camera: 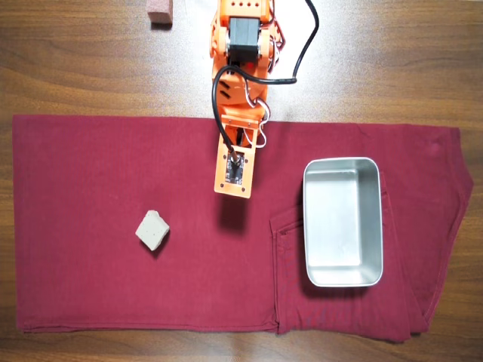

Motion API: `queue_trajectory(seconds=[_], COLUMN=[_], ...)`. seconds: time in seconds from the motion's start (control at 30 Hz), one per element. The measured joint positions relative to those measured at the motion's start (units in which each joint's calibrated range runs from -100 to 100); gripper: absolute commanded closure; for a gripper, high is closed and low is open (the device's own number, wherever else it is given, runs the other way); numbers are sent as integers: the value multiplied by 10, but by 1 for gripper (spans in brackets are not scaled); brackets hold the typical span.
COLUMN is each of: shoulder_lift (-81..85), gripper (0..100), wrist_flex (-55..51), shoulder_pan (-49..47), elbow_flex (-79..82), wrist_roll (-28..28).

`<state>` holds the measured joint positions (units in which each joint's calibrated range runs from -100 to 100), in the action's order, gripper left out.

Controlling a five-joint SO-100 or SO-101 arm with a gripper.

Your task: Grab the cube

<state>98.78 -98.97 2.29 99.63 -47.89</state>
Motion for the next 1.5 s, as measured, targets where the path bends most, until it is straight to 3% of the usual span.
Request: queue_trajectory(seconds=[1.27, 1.5], shoulder_lift=[0, -86], gripper=[99, 81], wrist_flex=[0, 45], shoulder_pan=[0, 46], elbow_flex=[0, -54], wrist_roll=[0, -16])
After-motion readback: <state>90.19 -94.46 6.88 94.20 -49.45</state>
